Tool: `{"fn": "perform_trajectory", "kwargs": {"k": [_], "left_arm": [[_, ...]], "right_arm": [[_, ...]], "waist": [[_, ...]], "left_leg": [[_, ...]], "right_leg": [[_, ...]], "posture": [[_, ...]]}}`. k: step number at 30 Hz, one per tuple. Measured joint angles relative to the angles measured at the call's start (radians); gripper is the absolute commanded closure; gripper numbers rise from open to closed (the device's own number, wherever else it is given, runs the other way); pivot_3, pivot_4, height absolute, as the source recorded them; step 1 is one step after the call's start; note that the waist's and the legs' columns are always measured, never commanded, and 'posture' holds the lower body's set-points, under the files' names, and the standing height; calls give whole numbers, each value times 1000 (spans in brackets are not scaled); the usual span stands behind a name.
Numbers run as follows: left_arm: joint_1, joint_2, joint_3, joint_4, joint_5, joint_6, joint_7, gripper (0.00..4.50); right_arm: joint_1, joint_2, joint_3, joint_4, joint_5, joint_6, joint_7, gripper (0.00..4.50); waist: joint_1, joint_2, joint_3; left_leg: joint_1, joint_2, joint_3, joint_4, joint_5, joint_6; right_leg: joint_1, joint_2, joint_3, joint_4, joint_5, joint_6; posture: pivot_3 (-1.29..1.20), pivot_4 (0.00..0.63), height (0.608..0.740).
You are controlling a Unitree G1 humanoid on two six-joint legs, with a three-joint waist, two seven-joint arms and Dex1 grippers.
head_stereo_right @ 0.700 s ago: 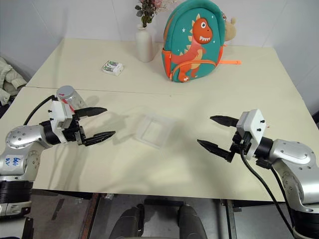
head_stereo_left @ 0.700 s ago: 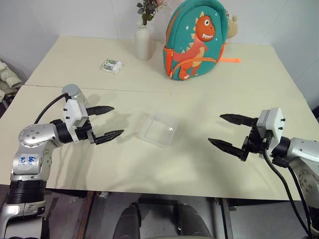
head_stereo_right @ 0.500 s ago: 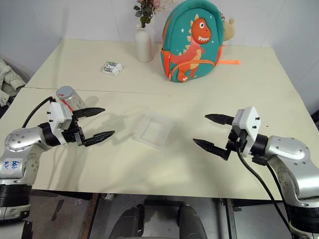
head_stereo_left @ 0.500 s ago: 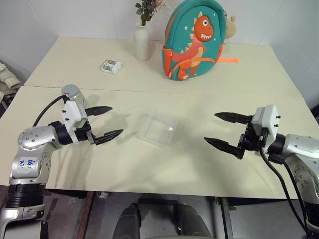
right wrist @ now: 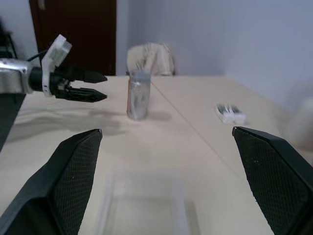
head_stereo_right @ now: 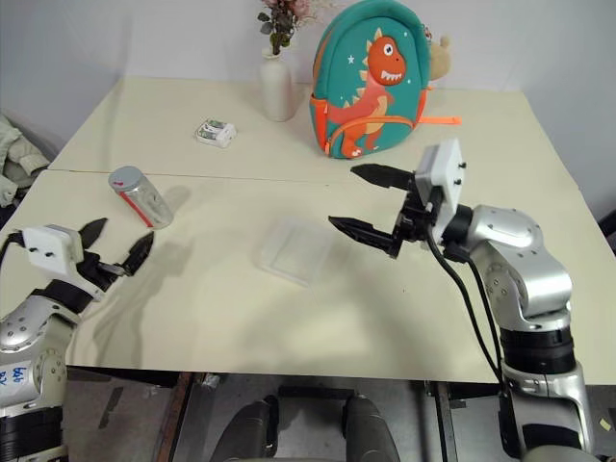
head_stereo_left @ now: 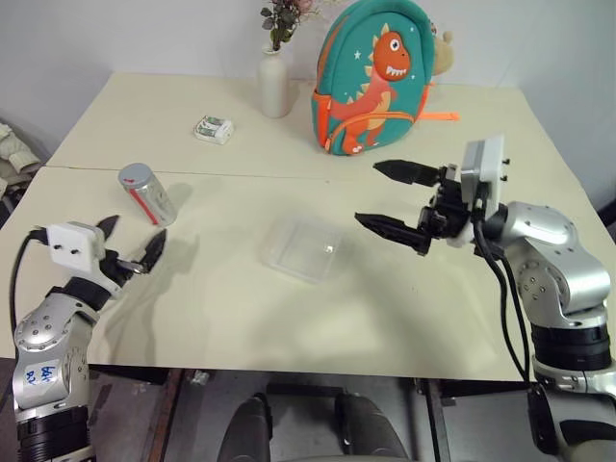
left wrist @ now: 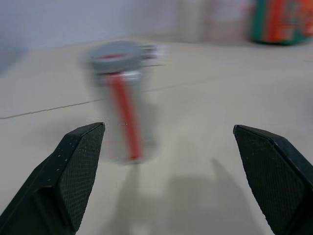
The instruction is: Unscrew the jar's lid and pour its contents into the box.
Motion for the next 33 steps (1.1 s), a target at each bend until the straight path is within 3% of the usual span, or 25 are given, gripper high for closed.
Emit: {"fn": "perform_trajectory", "kwargs": {"k": [6,29,33], "left_arm": [[-113,-15,-57,107,36,-11,44,18],[-486,57,-173,724,145,-267,-39,18],[-525,75,-176,790,161,-304,-35,863]], "right_arm": [[-21,32,23,0,-1,1,-3,0],[37,60,18,-102,3,18,-115,0],[39,60,13,-108,4,22,-124,0]], "waist": [[1,-2,-1],[-2,-2,-1],[-2,-2,-1]], "left_leg": [[-2,0,1,0,-1,-1],[-2,1,4,-1,-1,-1],[-2,1,4,-1,-1,-1]], "right_leg": [[0,-1,0,-2,1,1],[-3,1,2,-1,1,2],[-3,1,3,-1,2,2]], "posture": [[0,150,740],[0,150,740],[0,150,740]]}}
